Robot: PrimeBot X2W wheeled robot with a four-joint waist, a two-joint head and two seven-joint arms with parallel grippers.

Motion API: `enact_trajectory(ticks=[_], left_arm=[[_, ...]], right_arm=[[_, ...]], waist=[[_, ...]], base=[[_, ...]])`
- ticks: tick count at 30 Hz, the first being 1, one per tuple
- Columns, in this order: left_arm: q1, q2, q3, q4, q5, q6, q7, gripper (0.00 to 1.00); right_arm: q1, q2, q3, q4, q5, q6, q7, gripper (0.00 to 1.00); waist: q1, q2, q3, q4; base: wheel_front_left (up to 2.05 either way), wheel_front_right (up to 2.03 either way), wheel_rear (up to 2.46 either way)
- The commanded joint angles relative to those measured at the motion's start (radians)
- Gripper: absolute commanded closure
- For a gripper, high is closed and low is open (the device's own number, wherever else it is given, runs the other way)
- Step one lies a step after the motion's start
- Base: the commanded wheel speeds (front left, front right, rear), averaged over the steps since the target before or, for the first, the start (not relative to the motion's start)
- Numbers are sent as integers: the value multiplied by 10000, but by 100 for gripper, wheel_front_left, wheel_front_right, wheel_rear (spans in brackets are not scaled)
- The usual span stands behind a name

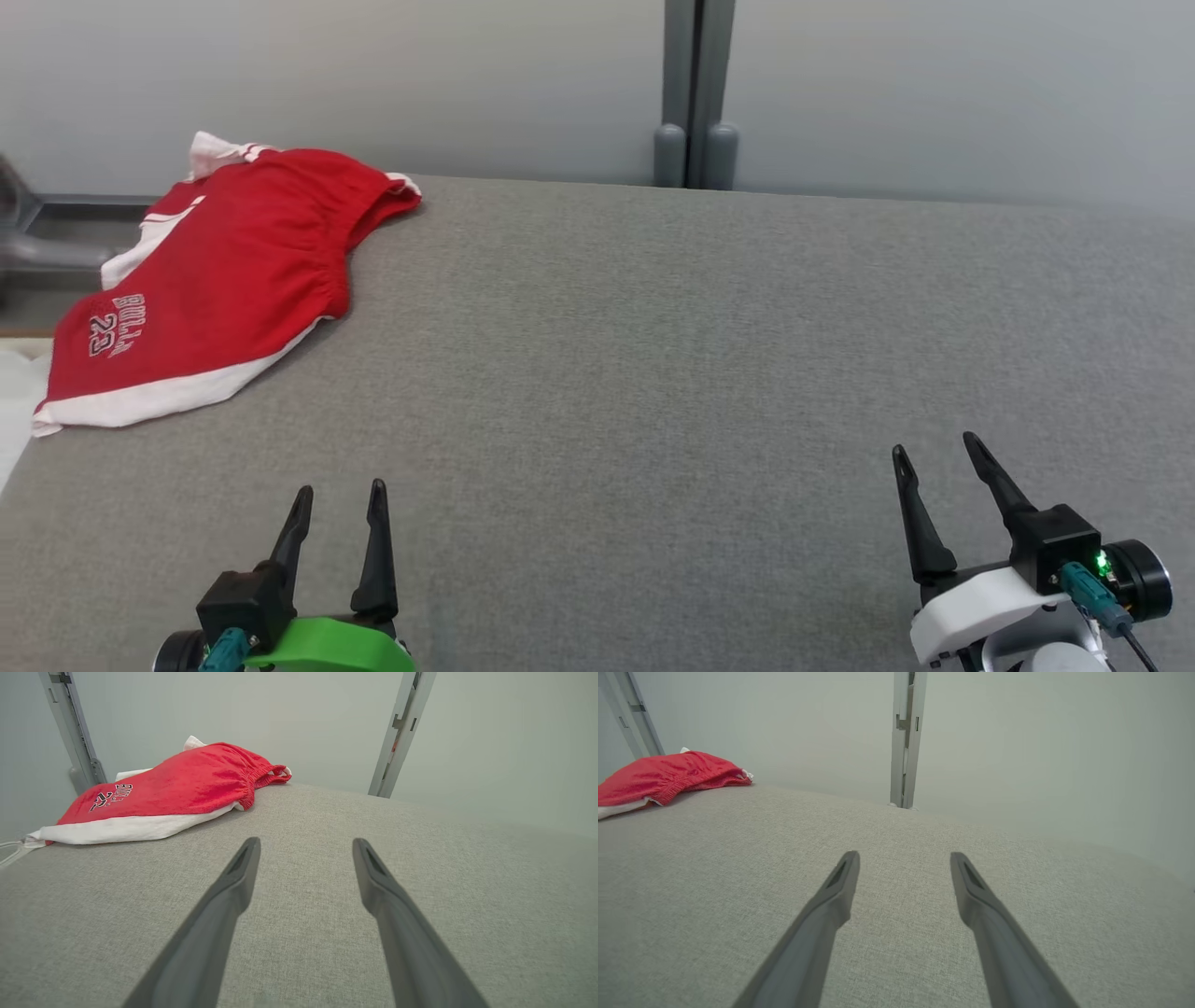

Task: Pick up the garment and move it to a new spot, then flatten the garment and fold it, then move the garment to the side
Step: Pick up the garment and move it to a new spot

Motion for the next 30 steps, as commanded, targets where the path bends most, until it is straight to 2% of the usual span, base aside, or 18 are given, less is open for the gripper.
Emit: enact_trajectory(ticks=[1, 7, 13, 24, 30], left_arm=[[-17, 61, 46, -21, -1, 25, -9, 0], [108, 58, 174, -61, 46, -9, -10, 0], [179, 58, 267, -96, 57, -50, -10, 0], [139, 58, 468, -274, -128, 24, -10, 0], [-400, 58, 993, -761, -131, 131, -10, 0]], right_arm=[[45, -44, 25, 17, 39, -10, -47, 0], [-22, -44, 124, 55, 73, -10, -46, 0], [-70, -46, 173, 55, 83, -10, -46, 0], [-183, -46, 180, -52, -130, -10, -46, 0], [-315, -46, 239, -181, -339, -10, -46, 0]], waist=[[0, 0, -23, 986], [0, 0, -10, 1787], [0, 0, 36, 2058], [0, 0, 382, 1870], [0, 0, 765, 1578]], base=[[0, 0, 0], [0, 0, 0], [0, 0, 0], [0, 0, 0], [0, 0, 0]])
